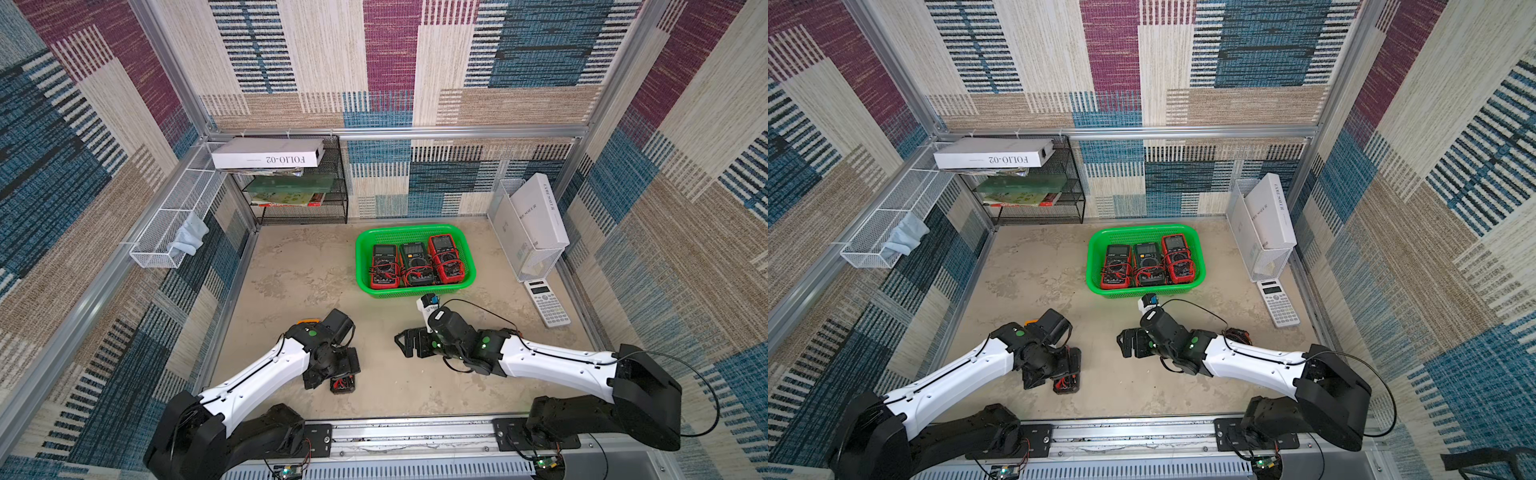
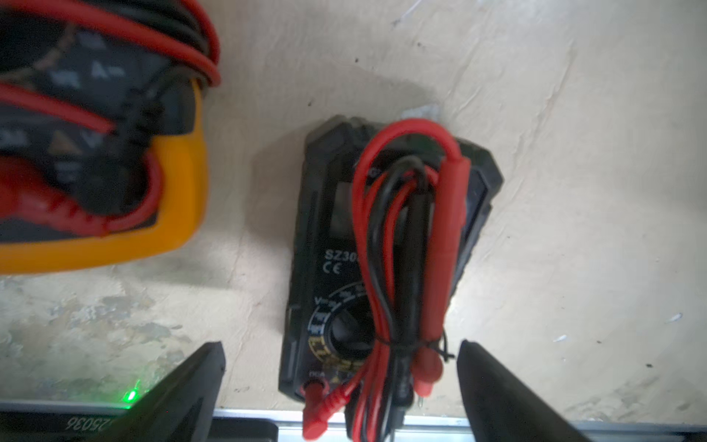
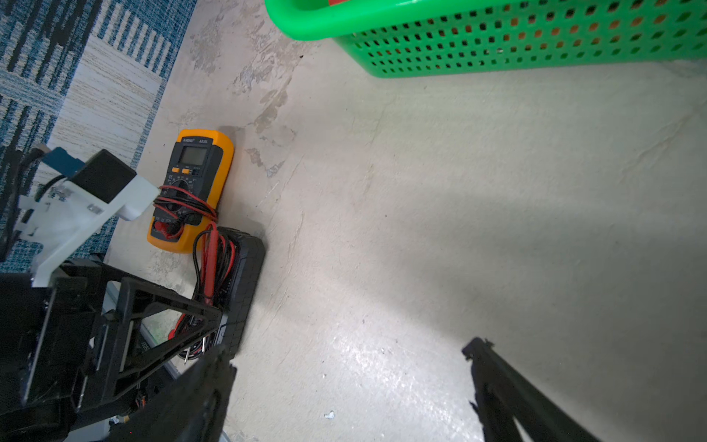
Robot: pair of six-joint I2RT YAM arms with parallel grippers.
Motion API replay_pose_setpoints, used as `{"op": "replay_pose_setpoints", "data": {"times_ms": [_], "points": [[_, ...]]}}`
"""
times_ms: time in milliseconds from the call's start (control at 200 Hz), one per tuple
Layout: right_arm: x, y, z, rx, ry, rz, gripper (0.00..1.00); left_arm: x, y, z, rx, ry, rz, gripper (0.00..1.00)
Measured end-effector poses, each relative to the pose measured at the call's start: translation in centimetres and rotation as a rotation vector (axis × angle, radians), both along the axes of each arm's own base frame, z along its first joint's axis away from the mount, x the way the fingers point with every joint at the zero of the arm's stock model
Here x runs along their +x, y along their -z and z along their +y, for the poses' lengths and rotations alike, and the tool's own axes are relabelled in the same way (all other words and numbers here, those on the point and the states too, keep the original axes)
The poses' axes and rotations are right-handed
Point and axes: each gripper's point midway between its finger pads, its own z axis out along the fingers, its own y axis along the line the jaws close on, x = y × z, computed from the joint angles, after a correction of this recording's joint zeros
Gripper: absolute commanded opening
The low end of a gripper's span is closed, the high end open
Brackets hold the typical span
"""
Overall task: Put the multimeter into the basket
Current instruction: Pick up the multimeter from the center of the board.
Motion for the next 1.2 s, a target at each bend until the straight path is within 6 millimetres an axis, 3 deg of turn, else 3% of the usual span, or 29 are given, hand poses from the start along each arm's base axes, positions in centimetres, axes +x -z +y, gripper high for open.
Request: {"op": "replay_pose_setpoints", "data": {"times_ms": [671,987,1202], "points": [[-0.2,1.2,0.1,-0.024,-0.01,0.026,0.99,0.1,2.4,-1.0,0.046,0.038,0.067,1.0],[0.3,0.7,0.0,-0.021,-0.007,0.013,0.99,-0.1,3.4,-1.2,0.087,0.069,0.086,1.0],[0.2,0.3,-0.1,-0.012,-0.007,0.007,1.0,-0.3,3.7,-1.3,0.093,0.073,0.088,0.9]]}}
